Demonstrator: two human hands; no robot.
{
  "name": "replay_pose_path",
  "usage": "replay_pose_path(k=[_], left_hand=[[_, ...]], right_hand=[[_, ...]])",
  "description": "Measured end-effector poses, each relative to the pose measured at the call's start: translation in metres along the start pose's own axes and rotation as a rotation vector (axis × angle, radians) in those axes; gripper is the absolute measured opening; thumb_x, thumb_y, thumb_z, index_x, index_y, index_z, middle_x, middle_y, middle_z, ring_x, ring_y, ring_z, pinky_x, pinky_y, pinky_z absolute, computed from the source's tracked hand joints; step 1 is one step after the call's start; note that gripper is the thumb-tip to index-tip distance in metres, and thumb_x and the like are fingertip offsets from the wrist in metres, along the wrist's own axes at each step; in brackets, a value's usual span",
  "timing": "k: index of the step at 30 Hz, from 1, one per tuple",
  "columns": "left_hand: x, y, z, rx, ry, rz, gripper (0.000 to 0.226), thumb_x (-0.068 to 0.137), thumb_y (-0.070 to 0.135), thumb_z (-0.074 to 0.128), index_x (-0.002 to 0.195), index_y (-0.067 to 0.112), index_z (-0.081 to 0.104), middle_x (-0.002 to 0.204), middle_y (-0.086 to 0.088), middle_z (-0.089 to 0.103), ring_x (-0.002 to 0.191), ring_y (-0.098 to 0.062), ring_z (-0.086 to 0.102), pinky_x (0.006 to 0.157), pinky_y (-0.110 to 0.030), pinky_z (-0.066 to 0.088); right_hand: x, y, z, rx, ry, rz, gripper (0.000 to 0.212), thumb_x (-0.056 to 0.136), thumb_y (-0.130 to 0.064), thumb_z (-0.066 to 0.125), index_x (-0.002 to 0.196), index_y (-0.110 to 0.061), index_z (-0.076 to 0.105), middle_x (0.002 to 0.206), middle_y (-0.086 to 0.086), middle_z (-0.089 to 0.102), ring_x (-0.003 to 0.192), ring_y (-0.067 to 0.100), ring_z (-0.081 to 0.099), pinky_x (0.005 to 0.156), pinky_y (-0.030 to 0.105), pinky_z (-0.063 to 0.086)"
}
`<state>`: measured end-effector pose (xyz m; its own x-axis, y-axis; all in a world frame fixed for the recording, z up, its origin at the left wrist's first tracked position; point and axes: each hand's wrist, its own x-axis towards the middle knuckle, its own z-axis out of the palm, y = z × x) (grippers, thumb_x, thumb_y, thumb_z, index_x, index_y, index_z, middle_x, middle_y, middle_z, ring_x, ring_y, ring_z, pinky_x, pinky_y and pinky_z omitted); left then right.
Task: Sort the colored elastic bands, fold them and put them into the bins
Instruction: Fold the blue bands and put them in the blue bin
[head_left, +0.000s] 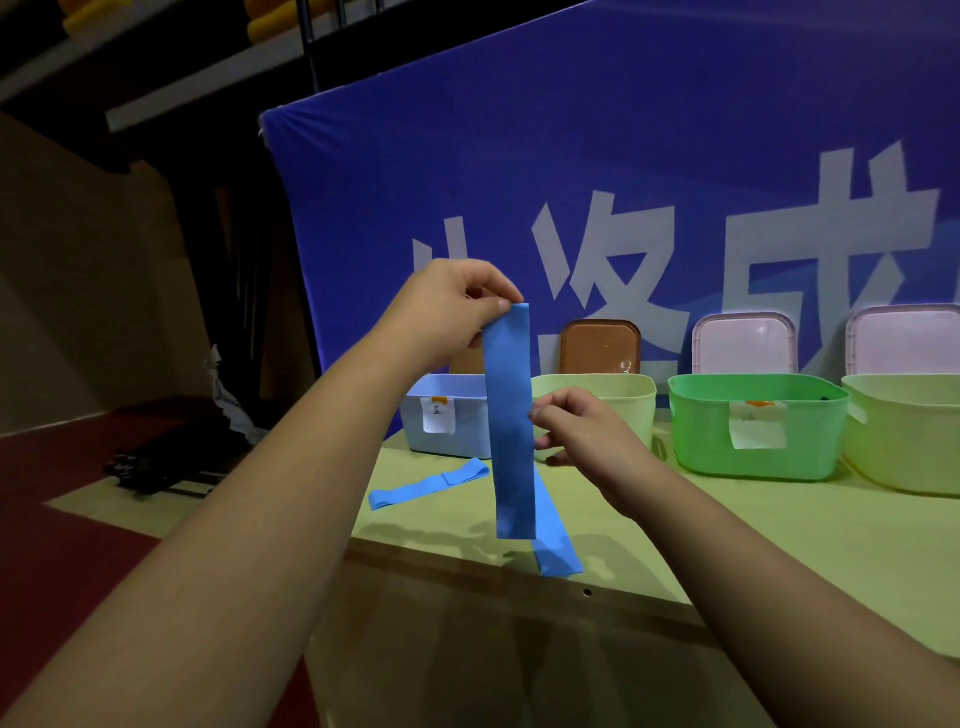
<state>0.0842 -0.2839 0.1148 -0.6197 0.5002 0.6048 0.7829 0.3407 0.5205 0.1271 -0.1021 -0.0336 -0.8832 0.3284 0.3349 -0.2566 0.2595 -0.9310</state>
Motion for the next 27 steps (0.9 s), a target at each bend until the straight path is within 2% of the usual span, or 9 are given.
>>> replay_pose_path(k=[3,5,7,10,12,15,19,22,27], left_hand=[[0.0,0.002,-0.003,-0.036,0.004,0.018,0.015,0.106,0.014,0.066,0.11,0.023,0.077,0.105,0.006,0.073,0.095,-0.007,0.068,0.06,-0.011,0.054],[-0.001,0.002,-0.004,-0.021,0.003,0.042,0.015,0.106,0.016,0.066,0.109,0.026,0.077,0.106,0.007,0.072,0.096,-0.007,0.068,0.06,-0.011,0.054],[0.0,0.001,-0.005,0.001,0.011,0.066,0.016,0.106,0.018,0.066,0.108,0.029,0.077,0.106,0.009,0.072,0.097,-0.007,0.068,0.06,-0.012,0.054],[0.0,-0.001,-0.006,0.004,0.035,0.078,0.016,0.106,0.018,0.066,0.106,0.029,0.078,0.104,0.011,0.071,0.096,-0.007,0.067,0.059,-0.01,0.053],[0.001,-0.004,-0.006,-0.001,0.047,0.077,0.016,0.106,0.017,0.066,0.107,0.028,0.078,0.105,0.011,0.071,0.097,-0.008,0.066,0.058,-0.01,0.053],[-0.001,-0.009,-0.005,-0.003,0.064,0.071,0.017,0.106,0.017,0.066,0.107,0.029,0.078,0.103,0.01,0.069,0.092,-0.007,0.064,0.056,-0.01,0.051],[-0.002,-0.018,-0.003,-0.047,0.106,0.036,0.016,0.107,0.018,0.066,0.106,0.03,0.077,0.098,0.01,0.067,0.083,-0.007,0.063,0.056,-0.011,0.051],[-0.001,-0.024,-0.002,-0.069,0.137,0.017,0.015,0.107,0.019,0.065,0.11,0.027,0.078,0.097,0.01,0.067,0.077,-0.007,0.063,0.056,-0.011,0.051],[0.001,-0.035,0.006,-0.132,0.181,-0.024,0.015,0.106,0.017,0.066,0.112,0.023,0.079,0.098,0.01,0.069,0.075,-0.005,0.062,0.054,-0.011,0.05]], right_hand=[[0.0,-0.007,0.005,-0.01,-0.041,-0.059,0.016,0.098,-0.035,0.071,0.111,-0.026,0.07,0.109,-0.002,0.075,0.103,0.016,0.069,0.088,0.037,0.054],[0.001,-0.011,0.009,0.014,-0.084,-0.087,0.019,0.1,-0.034,0.07,0.118,-0.029,0.07,0.115,-0.01,0.076,0.109,0.012,0.069,0.093,0.037,0.056],[0.003,-0.014,0.016,0.05,-0.113,-0.098,0.021,0.101,-0.031,0.069,0.122,-0.031,0.072,0.117,-0.011,0.077,0.113,0.014,0.07,0.101,0.042,0.057],[0.005,-0.014,0.027,0.158,-0.195,-0.075,0.026,0.101,-0.025,0.066,0.127,-0.023,0.072,0.121,0.006,0.078,0.117,0.029,0.073,0.11,0.055,0.055],[0.004,-0.01,0.032,0.202,-0.229,-0.049,0.033,0.096,-0.029,0.067,0.126,-0.017,0.074,0.122,0.018,0.076,0.115,0.04,0.072,0.11,0.059,0.053],[0.0,0.001,0.035,0.188,-0.257,-0.017,0.033,0.095,-0.033,0.068,0.124,-0.018,0.077,0.121,0.019,0.076,0.119,0.045,0.068,0.11,0.059,0.053],[-0.012,0.014,0.037,0.134,-0.296,0.035,0.021,0.107,-0.019,0.061,0.121,-0.014,0.076,0.109,0.01,0.082,0.103,0.031,0.077,0.106,0.056,0.057],[-0.02,0.025,0.036,0.086,-0.328,0.067,0.02,0.108,-0.022,0.061,0.12,-0.016,0.075,0.109,0.005,0.082,0.108,0.029,0.076,0.101,0.051,0.058],[-0.028,0.044,0.03,0.011,-0.327,0.161,0.014,0.106,-0.025,0.065,0.11,-0.017,0.076,0.095,-0.002,0.079,0.085,0.015,0.073,0.073,0.034,0.06]])
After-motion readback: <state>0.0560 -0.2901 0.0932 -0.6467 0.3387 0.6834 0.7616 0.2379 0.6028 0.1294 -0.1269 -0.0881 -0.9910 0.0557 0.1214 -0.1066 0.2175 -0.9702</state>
